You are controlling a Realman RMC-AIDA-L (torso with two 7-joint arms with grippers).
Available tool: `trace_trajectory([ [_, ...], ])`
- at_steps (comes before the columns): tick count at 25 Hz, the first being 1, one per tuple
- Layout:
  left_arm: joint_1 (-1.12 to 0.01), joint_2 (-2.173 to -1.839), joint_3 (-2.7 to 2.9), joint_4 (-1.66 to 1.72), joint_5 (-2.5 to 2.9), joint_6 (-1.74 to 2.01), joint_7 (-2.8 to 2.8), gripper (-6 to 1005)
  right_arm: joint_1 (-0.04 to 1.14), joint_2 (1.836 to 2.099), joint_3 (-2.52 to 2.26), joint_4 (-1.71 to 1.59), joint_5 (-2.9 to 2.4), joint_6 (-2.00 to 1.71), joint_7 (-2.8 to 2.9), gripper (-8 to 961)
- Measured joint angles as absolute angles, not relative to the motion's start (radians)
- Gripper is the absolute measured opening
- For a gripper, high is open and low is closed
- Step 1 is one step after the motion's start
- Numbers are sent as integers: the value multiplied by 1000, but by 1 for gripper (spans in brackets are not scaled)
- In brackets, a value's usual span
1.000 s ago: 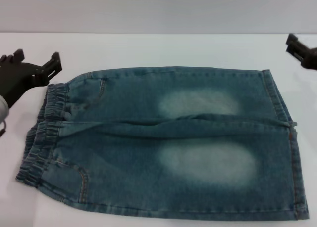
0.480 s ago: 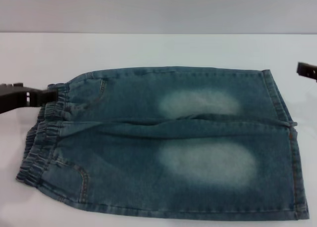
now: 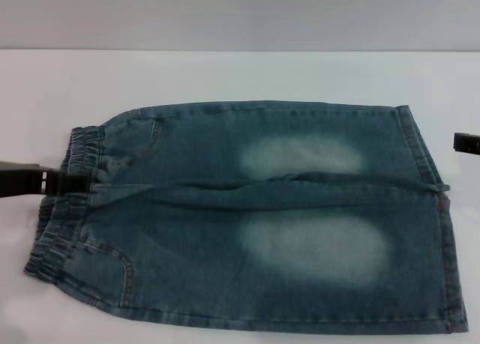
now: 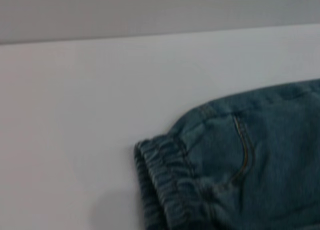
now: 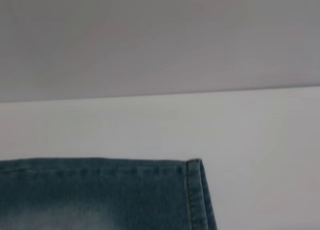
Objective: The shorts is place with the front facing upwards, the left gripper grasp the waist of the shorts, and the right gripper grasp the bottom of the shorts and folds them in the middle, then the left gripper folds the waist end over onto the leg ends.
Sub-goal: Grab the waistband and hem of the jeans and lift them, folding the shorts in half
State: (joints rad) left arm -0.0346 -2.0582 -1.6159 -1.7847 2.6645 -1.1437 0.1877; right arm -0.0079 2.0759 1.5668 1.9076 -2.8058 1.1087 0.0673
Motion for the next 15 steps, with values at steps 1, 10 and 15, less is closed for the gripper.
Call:
trace_trajectory([
  [1, -37, -2058, -1629, -1788, 2670, -1187, 182, 784, -10, 2076, 1565, 1907, -2808, 1113, 70, 740],
  [10, -47, -2057, -1643, -1794, 2733, -1349, 113, 770, -17, 2076, 1560, 1893, -2829, 1125, 71, 740],
  [15, -45, -2059, -1636, -1795, 2745, -1397, 89, 763, -17, 2075, 1557, 1881, -2829, 1115, 70, 740],
])
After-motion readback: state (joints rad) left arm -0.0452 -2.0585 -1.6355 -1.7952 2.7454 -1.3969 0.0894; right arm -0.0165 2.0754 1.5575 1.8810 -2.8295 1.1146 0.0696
